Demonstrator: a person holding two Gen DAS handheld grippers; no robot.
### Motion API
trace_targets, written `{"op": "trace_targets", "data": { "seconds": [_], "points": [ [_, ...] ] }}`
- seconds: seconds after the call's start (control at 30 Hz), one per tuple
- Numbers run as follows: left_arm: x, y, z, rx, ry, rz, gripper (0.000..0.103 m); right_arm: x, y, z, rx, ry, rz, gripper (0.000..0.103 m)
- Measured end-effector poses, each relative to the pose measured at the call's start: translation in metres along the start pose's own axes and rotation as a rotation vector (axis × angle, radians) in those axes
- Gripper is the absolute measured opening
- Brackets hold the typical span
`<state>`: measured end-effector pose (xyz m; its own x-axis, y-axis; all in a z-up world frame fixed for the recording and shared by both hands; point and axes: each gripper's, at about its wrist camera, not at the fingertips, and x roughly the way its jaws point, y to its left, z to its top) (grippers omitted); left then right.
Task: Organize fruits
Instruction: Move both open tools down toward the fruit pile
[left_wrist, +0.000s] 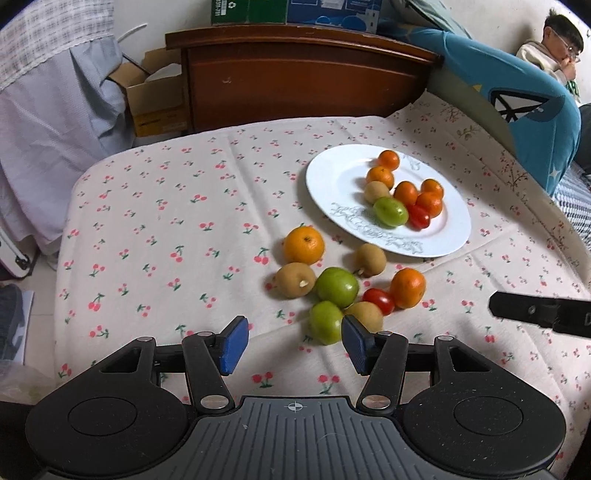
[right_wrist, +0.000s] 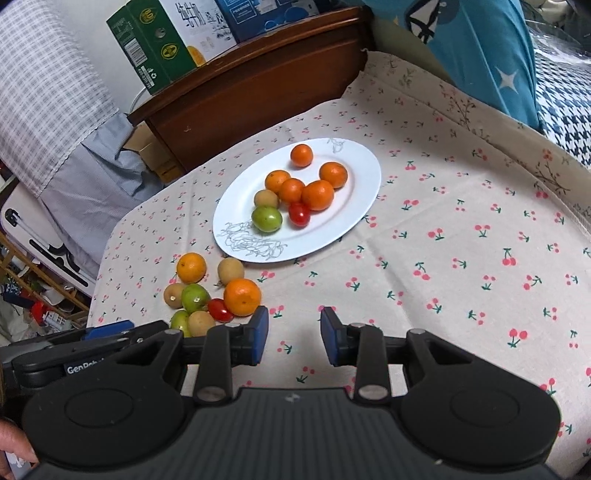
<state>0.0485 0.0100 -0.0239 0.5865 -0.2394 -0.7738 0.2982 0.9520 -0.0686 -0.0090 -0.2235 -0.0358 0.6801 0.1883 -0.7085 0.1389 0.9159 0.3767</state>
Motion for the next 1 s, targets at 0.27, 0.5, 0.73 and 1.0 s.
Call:
{"op": "trace_targets", "data": {
  "seconds": [0.27,0.5,0.73,1.0],
  "points": [
    [-0.002,0.007,-0.004,-0.004,-0.001,-0.003,0.054,0.005,0.007,-0.002,-0.02,0.005,0.024,0.033],
    [0.0,0.008,-0.008,0.007,-0.001,-0.026,0.052,0.011,0.01,-0.003,-0.025,0.008,0.05,0.032],
    [0.006,-0.002,-0.011,0.059,-0.004,-0.052,0.045,0.016,0.01,-0.001,-0.005,0.01,0.078,0.032],
    [0.013,-0.01,-0.015,0.122,-0.01,-0.054,0.038,0.017,0.01,-0.001,-0.002,0.0,0.06,0.032]
  ]
}}
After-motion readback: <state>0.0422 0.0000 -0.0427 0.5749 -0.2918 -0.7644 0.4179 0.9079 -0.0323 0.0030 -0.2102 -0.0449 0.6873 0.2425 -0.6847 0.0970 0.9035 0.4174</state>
